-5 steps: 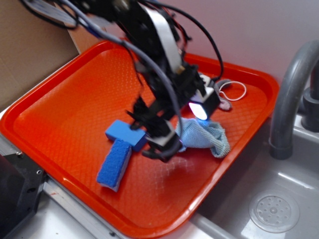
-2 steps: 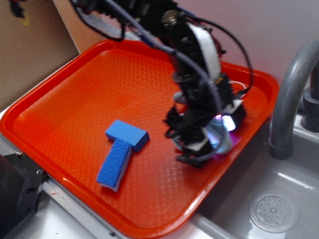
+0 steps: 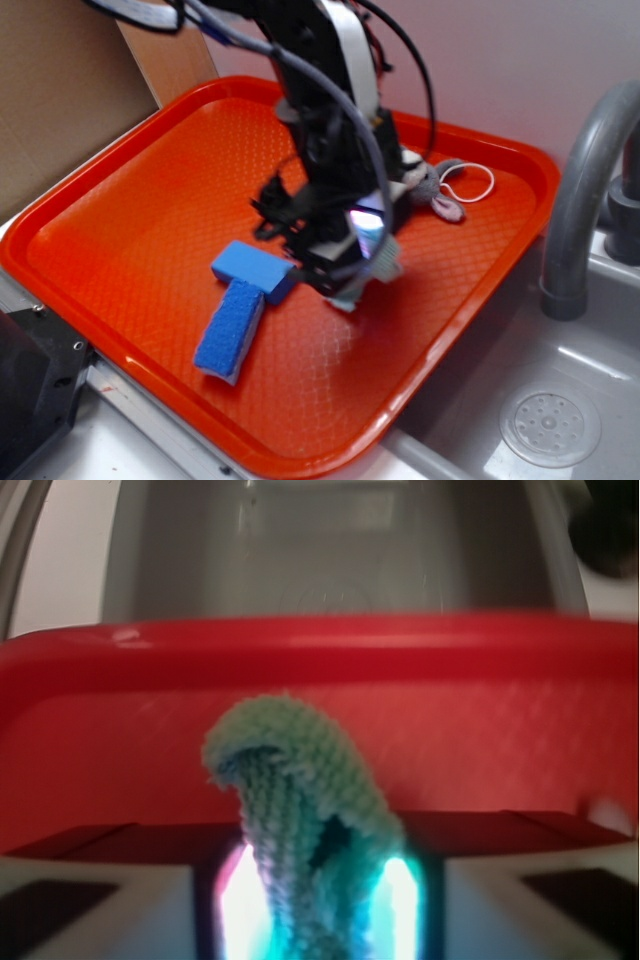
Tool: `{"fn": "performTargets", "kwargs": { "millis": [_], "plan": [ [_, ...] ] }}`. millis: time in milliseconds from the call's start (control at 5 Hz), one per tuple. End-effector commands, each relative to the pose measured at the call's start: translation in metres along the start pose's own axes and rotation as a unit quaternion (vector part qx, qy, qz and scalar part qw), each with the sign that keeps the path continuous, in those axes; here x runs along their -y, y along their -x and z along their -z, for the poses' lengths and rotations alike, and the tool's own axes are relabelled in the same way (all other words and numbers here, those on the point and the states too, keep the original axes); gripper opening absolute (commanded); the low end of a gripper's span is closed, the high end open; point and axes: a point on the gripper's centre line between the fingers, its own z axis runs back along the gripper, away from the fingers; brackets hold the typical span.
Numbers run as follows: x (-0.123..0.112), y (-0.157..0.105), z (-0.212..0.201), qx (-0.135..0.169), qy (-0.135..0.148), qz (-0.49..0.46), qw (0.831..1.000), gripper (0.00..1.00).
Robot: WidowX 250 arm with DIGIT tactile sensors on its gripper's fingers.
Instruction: Grab the blue cloth.
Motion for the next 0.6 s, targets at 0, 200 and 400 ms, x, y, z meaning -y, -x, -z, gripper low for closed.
{"fn": "performTargets", "kwargs": {
  "millis": [0, 200, 400],
  "plan": [
    [0.029, 0.031, -0.078, 0.039, -0.017, -0.203, 0.978, 0.0],
    [0.027, 0.057, -0.105, 0.059, -0.002, -0.327, 0.943, 0.0],
    [0.008, 0.093, -0.132, 0.064, 0.006, -0.446, 0.893, 0.0]
  ]
}}
